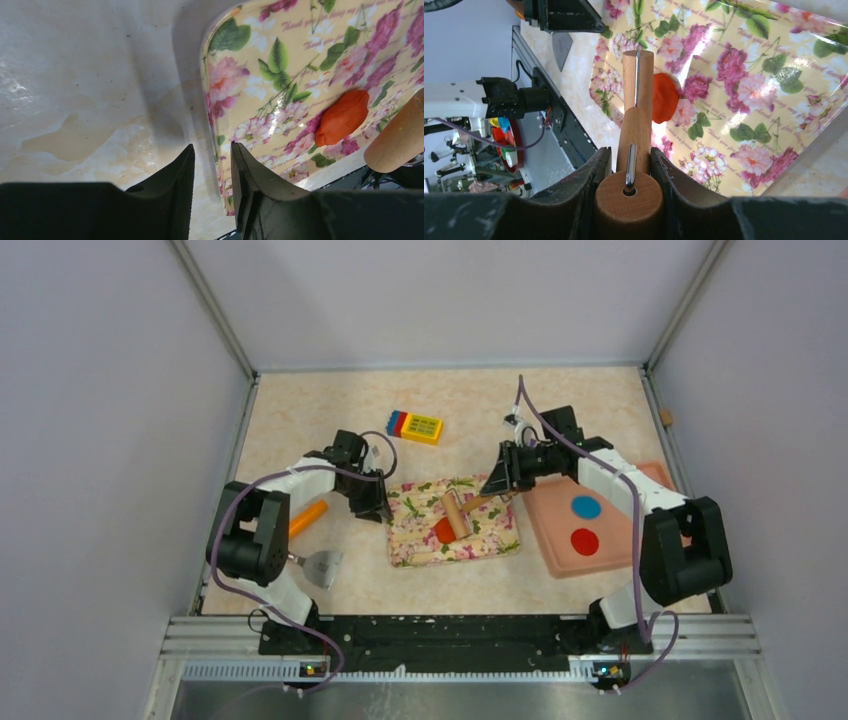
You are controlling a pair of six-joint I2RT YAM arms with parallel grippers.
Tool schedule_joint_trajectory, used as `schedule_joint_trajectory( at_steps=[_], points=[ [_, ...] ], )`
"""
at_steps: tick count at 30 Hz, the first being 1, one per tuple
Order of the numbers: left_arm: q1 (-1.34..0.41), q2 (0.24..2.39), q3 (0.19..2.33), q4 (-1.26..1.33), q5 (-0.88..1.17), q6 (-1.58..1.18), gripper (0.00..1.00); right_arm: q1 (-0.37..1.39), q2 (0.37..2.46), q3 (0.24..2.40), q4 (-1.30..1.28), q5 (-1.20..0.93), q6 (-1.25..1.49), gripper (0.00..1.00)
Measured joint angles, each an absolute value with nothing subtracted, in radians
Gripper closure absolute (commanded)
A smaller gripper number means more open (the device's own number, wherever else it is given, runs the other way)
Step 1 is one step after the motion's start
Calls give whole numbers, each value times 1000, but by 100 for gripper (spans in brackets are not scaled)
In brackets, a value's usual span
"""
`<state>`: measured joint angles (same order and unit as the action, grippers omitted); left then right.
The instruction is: Roll out the dumpling wrappers from the dough
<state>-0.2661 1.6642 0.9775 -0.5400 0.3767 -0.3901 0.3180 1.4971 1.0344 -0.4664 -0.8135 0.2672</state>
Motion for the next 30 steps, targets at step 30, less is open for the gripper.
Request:
schedule_joint_trajectory(
  at_steps=[30],
  points=[
    [-243,1692,909,-462,459,-500,100,405,1685,1113,-533,-673,301,100]
  ],
)
